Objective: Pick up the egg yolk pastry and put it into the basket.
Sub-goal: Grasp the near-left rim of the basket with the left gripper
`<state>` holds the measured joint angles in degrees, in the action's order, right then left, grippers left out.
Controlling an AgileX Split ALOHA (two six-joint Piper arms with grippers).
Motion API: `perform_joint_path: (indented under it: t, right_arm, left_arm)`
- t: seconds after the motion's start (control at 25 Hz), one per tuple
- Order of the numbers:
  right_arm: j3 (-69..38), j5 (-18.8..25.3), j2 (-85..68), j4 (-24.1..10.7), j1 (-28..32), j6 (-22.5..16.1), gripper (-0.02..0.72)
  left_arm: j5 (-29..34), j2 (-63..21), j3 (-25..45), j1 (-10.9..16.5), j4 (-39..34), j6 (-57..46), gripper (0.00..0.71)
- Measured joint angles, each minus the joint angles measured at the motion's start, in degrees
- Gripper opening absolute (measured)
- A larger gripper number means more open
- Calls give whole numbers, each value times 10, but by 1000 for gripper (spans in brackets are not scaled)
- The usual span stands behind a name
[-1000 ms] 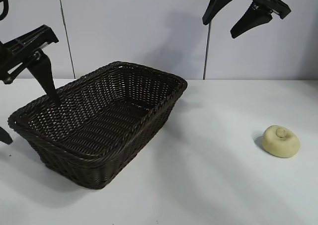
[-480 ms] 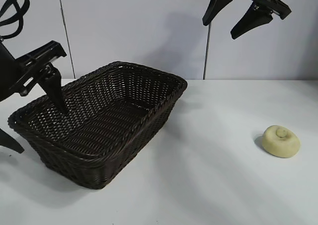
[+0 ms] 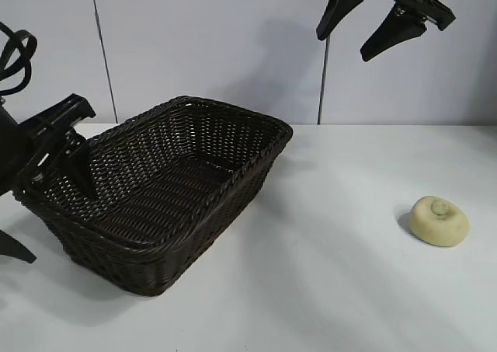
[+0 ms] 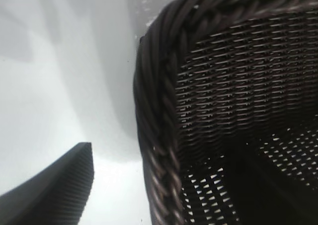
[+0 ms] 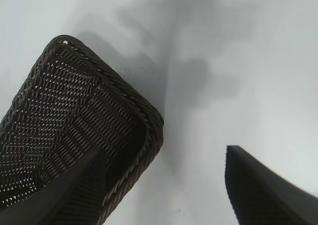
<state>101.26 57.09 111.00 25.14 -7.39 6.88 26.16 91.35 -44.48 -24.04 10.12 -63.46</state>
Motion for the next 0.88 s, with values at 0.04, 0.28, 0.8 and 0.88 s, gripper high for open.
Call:
perform_joint_path:
  t: [0.04, 0.28, 0.8, 0.88]
  right_arm:
    - [0, 0, 0, 0, 0, 0, 494]
    - [0, 0, 0, 0, 0, 0, 494]
    - [0, 0, 0, -5, 0, 0, 494]
    - [0, 0, 0, -5, 0, 0, 494]
  left_arm:
    - [-5, 5, 0, 0, 0, 0, 532]
    - [-44, 38, 0, 0, 0, 0, 532]
    - [-54, 75, 0, 0, 0, 0, 276]
    - [-56, 75, 0, 0, 0, 0, 221]
